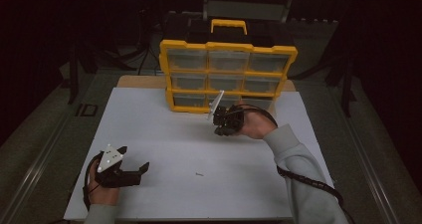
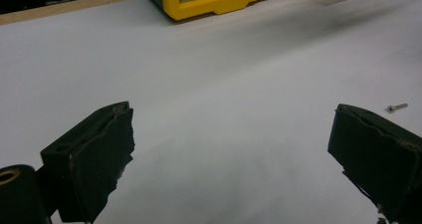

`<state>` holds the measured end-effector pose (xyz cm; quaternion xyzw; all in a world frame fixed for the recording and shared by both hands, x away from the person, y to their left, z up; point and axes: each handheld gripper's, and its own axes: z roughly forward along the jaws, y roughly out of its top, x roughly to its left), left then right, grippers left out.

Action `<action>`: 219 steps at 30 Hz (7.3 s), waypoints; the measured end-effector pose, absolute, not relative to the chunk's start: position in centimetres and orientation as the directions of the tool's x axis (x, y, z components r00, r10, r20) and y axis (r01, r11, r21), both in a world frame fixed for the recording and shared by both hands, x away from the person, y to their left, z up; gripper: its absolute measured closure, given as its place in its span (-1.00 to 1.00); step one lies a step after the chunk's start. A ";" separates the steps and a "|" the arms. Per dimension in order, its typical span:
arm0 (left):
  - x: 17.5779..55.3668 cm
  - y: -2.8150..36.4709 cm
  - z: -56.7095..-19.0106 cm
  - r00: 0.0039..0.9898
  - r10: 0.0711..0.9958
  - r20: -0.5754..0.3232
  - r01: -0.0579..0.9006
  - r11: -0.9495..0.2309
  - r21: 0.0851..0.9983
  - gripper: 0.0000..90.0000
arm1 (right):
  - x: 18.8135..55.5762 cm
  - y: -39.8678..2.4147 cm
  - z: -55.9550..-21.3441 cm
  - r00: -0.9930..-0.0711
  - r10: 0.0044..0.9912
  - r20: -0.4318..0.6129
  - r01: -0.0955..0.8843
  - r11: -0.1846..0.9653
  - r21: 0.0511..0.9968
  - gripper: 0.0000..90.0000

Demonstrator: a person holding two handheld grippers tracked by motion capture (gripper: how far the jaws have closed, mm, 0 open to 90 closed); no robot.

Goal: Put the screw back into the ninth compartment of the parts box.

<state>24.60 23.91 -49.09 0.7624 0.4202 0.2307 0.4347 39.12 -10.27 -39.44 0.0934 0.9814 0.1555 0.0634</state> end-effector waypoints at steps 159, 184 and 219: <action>24.6 23.9 -49.1 0.535 0.844 -0.018 0.443 -0.263 0.857 -0.90 | 45.0 -18.6 -35.9 -0.818 0.551 -0.167 0.475 0.810 0.344 -0.38; 24.6 23.9 -49.1 0.536 0.844 -0.016 0.443 -0.265 0.856 -0.90 | 42.5 -15.8 -36.3 -0.874 0.450 -0.181 0.369 0.859 0.356 -0.39; 24.6 23.9 -49.1 0.536 0.844 -0.015 0.439 -0.264 0.859 -0.90 | 38.8 -10.6 -38.3 -0.944 0.280 -0.176 0.217 0.927 0.306 -0.40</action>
